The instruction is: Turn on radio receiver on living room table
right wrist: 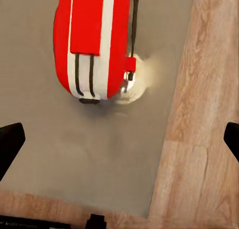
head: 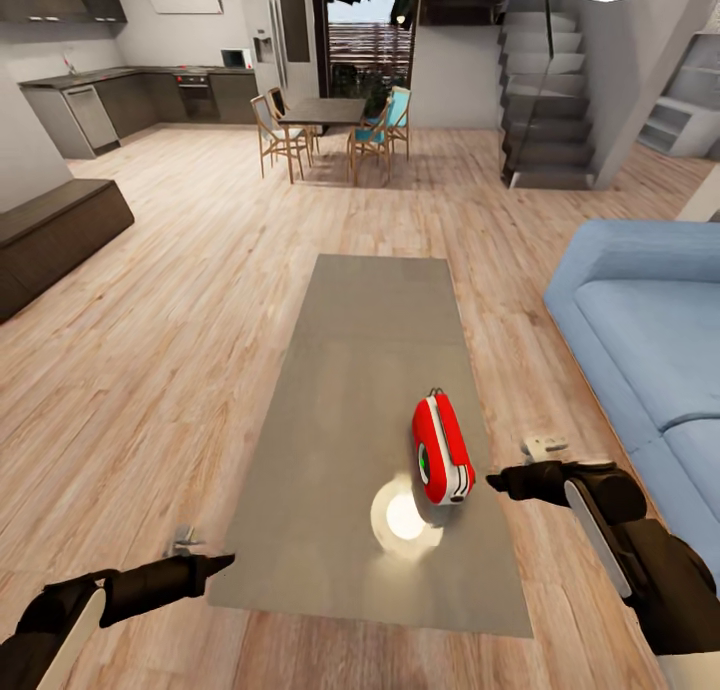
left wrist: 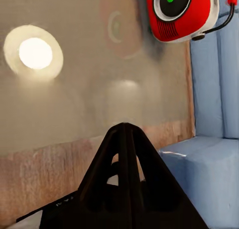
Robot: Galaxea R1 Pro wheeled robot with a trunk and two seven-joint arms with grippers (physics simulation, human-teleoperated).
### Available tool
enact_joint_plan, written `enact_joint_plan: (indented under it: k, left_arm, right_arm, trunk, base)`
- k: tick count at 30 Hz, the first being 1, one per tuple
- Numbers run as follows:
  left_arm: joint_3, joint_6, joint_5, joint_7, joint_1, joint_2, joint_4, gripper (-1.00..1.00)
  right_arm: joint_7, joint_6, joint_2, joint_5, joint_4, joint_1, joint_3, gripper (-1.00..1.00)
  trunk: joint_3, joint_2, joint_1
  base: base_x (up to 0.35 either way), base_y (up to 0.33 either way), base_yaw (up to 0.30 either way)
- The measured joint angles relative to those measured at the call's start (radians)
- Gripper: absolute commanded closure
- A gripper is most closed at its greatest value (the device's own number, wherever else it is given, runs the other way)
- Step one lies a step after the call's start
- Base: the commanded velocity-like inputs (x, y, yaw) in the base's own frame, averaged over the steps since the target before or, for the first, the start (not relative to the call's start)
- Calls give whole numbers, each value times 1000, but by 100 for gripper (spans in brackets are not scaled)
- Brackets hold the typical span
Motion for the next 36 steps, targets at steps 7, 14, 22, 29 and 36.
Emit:
enact_joint_plan:
  k: [7, 14, 22, 29, 36]
  left_arm:
    - [1, -79, -1, -11, 78, 4, 41, 100]
    - [1, -135, -4, -90, 151, 20, 47, 100]
    - [1, -192, -73, -110, 211, 24, 98, 100]
    - [1, -286, -92, -113, 215, 24, 229, 100]
    - [1, -350, -94, -113, 216, 24, 333, 100]
  right_arm:
    - [-20, 0, -3, 3, 0, 87, -55, -100]
    - [-24, 0, -3, 3, 1, 135, -69, -100]
    - [-55, 0, -4, 3, 1, 210, -99, -100]
    - [-69, 0, -4, 6, 2, 251, -136, -100]
    - [-69, -45, -4, 60, 2, 254, -197, -100]
  trunk:
    - [11, 0, 0]
    - [22, 0, 0]
    - [35, 0, 0]
    - [46, 0, 0]
    - [57, 0, 0]
  base:
    - [0, 0, 0]
    - [0, 0, 0]
    - [0, 0, 0]
    - [0, 0, 0]
    - [0, 0, 0]
